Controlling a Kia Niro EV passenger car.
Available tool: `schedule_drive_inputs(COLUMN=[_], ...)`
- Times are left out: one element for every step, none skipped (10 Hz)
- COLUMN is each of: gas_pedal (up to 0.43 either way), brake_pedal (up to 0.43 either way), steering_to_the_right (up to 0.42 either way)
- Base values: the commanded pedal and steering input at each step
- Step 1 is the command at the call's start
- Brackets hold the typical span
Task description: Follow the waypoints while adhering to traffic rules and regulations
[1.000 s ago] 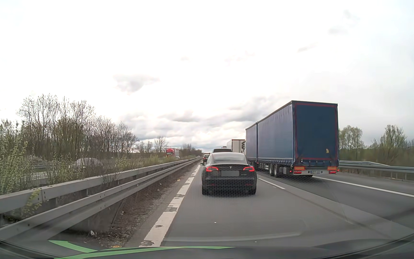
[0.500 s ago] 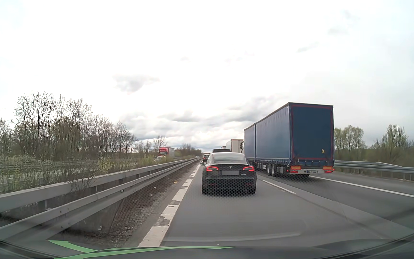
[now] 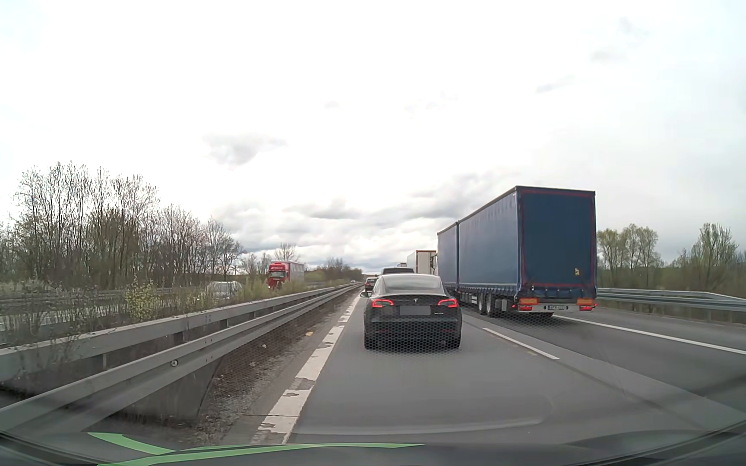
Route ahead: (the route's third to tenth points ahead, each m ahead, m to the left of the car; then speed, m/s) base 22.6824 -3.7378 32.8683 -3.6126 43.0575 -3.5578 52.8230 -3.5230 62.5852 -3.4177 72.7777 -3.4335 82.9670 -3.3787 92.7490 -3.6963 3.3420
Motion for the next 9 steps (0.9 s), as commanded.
schedule_drive_inputs(gas_pedal=[0.059,0.047,0.047,0.047,0.039,0.039,0.039,0.039,0.039], brake_pedal=[0.0,0.0,0.0,0.0,0.0,0.0,0.0,0.0,0.0], steering_to_the_right=[0.001,0.001,0.001,0.001,0.001,0.001,0.001,0.0,0.0])
